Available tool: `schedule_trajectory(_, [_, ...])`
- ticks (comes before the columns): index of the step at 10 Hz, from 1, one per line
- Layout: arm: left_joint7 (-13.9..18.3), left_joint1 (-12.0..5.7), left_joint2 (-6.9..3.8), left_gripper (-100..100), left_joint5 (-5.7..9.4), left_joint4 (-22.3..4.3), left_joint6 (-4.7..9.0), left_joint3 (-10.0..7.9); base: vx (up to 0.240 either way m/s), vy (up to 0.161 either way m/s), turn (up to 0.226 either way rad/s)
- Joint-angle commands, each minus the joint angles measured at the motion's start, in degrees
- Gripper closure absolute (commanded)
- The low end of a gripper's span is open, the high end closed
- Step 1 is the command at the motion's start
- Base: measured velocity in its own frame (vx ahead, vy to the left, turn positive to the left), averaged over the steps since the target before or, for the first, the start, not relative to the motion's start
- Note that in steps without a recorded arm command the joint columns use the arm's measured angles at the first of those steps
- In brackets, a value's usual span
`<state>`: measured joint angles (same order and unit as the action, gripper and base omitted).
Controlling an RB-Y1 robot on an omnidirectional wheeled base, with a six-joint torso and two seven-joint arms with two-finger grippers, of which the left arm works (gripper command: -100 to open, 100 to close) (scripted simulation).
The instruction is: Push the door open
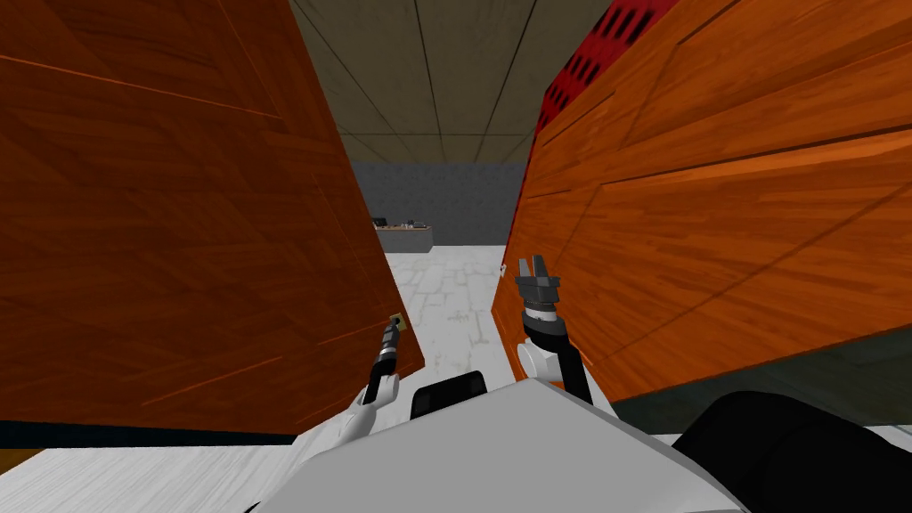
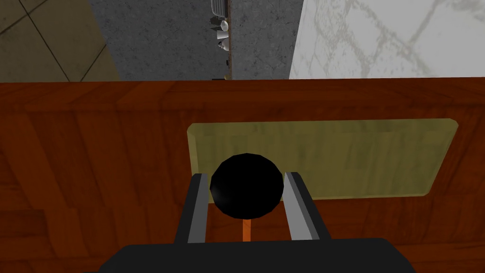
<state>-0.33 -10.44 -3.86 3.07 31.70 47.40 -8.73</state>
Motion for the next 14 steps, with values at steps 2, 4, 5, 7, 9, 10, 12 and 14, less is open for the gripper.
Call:
schedule_trajectory(2, [-1.22, 0.31, -1.13, 100, 1.91, 1.18, 0.31, -2.07, 0.177, -0.016, -0.045])
schedule_trajectory(4, [-1.87, 0.6, -1.24, 100, 2.72, 1.6, 0.23, -2.88, 0.171, -0.007, -0.043])
schedule_trajectory(5, [-1.87, 0.6, -1.24, 100, 2.72, 1.6, 0.23, -2.88, 0.045, -0.002, 0.01])
schedule_trajectory(7, [-3.25, 1.21, -1.41, 100, 4.44, 2.5, 0.05, -4.61, 0.089, -0.004, -0.06])
schedule_trajectory(9, [-3.62, 1.37, -1.44, 100, 4.89, 2.74, 0.01, -5.07, 0.118, 0.001, -0.015])
schedule_trajectory(10, [-3.62, 1.37, -1.44, 100, 4.89, 0.94, 0.01, -5.07, 0.032, 0.007, 0.003])
schedule_trajectory(12, [-3.62, 1.37, -1.44, 100, 4.89, 2.74, 0.01, -5.07, -0.007, -0.002, -0.001])
schedule_trajectory(14, [-5.14, 2.05, -1.51, 100, 6.79, 3.73, -0.19, -6.98, 0.091, -0.001, -0.051])
